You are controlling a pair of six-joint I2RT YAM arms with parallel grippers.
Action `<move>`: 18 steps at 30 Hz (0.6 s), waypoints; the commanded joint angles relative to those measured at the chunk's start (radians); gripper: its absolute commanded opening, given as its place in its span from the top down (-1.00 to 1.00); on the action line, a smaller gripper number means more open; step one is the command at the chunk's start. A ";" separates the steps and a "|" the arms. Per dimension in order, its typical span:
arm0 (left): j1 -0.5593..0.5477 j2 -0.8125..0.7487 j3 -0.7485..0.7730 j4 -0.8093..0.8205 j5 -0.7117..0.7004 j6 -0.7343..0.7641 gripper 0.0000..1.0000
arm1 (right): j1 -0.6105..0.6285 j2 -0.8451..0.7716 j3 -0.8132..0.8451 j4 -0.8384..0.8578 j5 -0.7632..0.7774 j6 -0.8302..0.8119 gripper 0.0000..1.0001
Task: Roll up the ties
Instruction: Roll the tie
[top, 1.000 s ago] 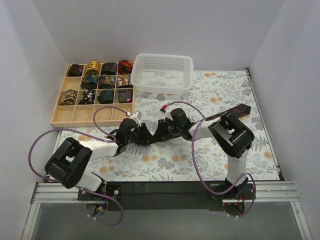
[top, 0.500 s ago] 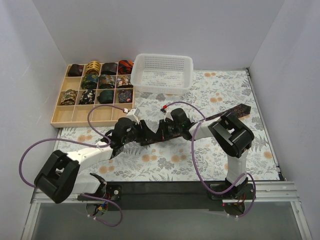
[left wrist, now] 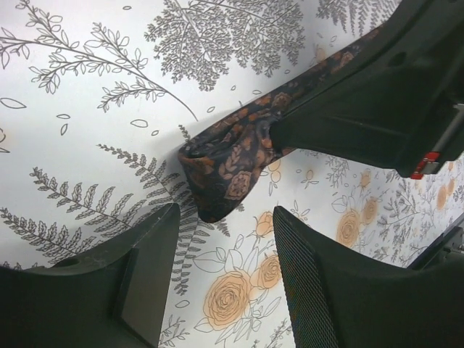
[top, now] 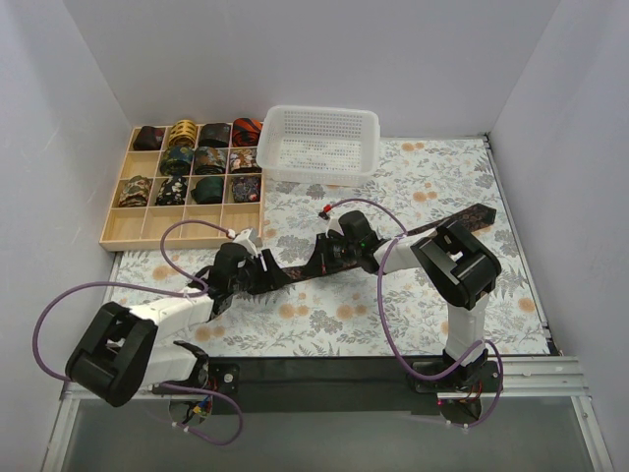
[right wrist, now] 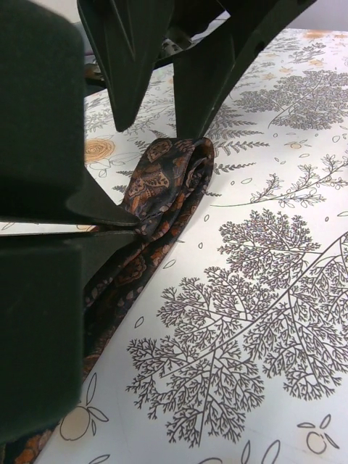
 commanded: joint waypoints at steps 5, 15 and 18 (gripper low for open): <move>0.025 0.064 0.002 0.109 0.061 0.002 0.00 | -0.008 -0.001 -0.019 -0.047 0.017 -0.037 0.95; 0.034 0.144 -0.020 0.204 0.045 -0.015 0.10 | -0.006 0.002 -0.016 -0.047 0.010 -0.040 0.96; 0.034 0.170 -0.017 0.221 0.050 -0.018 0.18 | -0.008 0.002 -0.016 -0.047 0.010 -0.040 0.97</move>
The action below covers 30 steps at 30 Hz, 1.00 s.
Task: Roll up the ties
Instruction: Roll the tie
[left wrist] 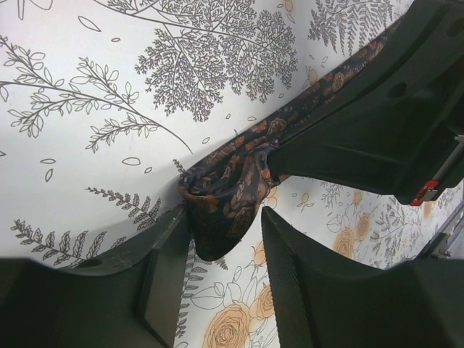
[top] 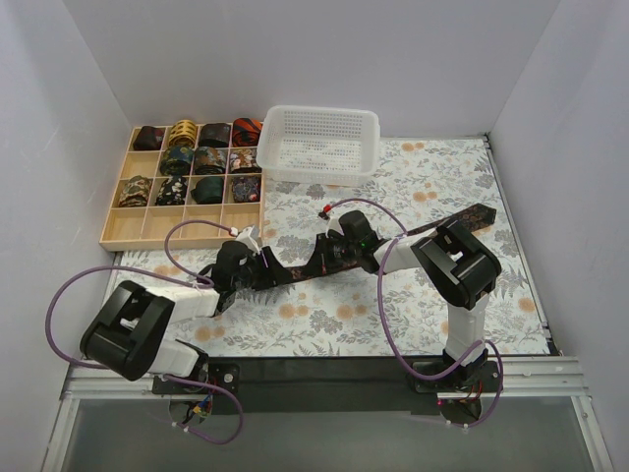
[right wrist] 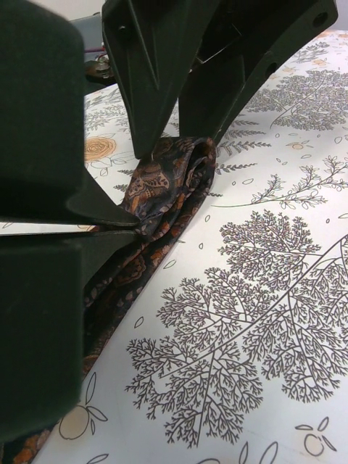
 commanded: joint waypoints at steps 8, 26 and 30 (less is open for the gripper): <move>0.005 0.046 -0.002 0.042 0.002 0.013 0.58 | -0.006 -0.009 -0.014 -0.047 0.010 -0.029 0.97; 0.016 -0.152 0.386 -0.927 -0.430 0.348 1.00 | -0.006 -0.245 -0.042 -0.202 0.153 -0.141 0.44; 0.027 -0.105 0.485 -1.076 -0.527 0.426 1.00 | -0.005 -0.297 -0.051 -0.264 0.213 -0.184 0.44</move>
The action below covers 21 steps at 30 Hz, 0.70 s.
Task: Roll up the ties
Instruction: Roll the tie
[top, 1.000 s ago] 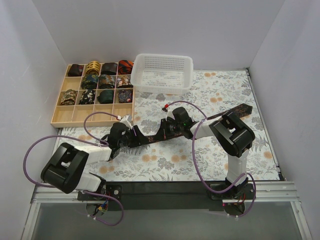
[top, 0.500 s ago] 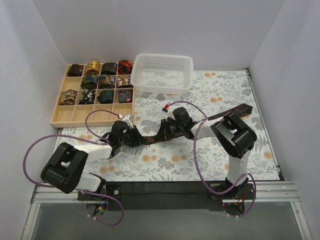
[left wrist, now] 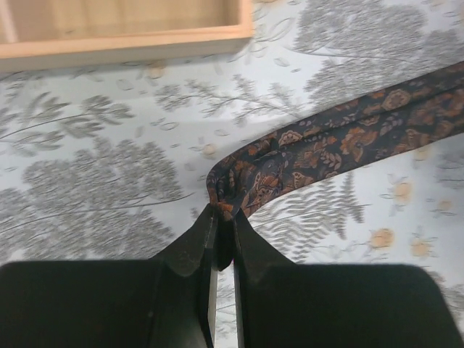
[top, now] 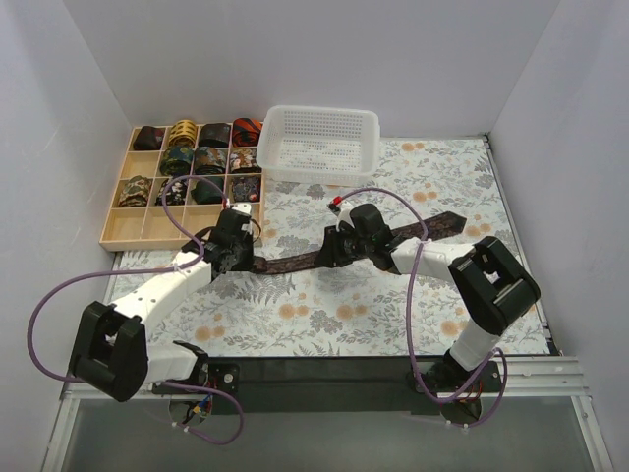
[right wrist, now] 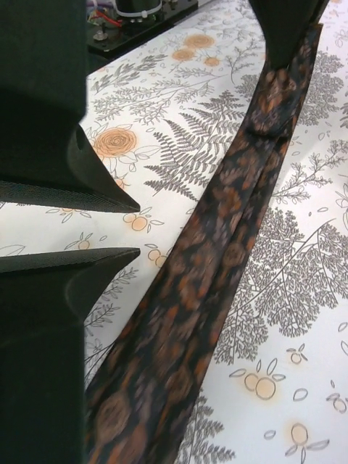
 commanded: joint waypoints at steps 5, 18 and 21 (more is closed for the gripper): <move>0.025 0.063 0.175 -0.347 -0.252 0.178 1.00 | -0.003 -0.108 -0.037 -0.086 0.123 -0.083 0.43; -0.093 0.269 0.290 -0.433 -0.342 0.174 1.00 | -0.034 -0.160 -0.077 -0.097 0.169 -0.092 0.43; -0.143 0.298 0.306 -0.433 -0.358 0.143 1.00 | -0.040 -0.163 -0.082 -0.097 0.168 -0.094 0.43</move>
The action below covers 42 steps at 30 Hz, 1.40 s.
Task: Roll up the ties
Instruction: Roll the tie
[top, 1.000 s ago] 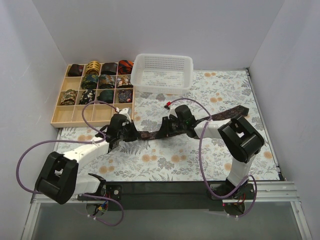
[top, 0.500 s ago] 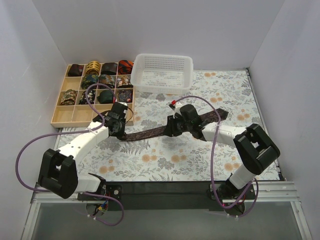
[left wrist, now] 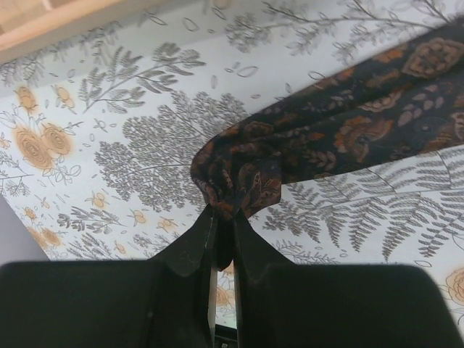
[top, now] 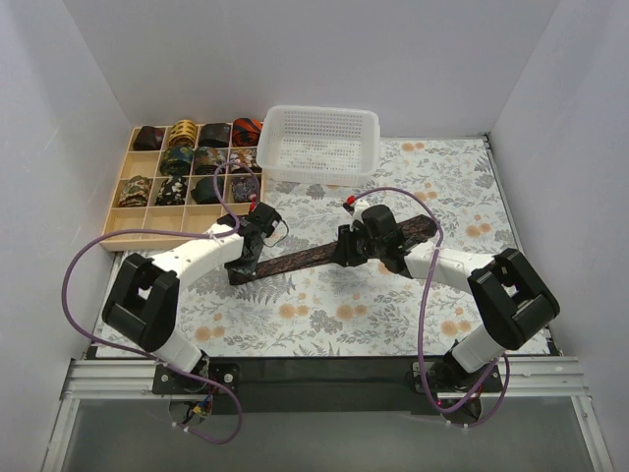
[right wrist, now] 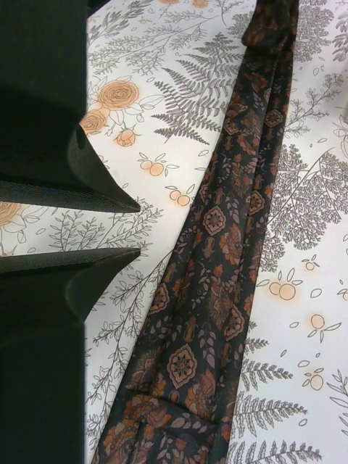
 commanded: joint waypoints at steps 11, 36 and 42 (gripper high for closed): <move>-0.126 0.123 0.116 -0.060 -0.105 -0.096 1.00 | -0.019 -0.029 -0.027 0.011 -0.005 -0.011 0.45; -0.083 0.156 0.103 -0.126 -0.243 -0.110 1.00 | -0.024 0.074 -0.027 0.184 -0.088 0.097 0.54; -0.120 0.182 0.128 -0.100 -0.191 -0.118 0.96 | -0.030 0.061 -0.042 0.186 -0.088 0.097 0.54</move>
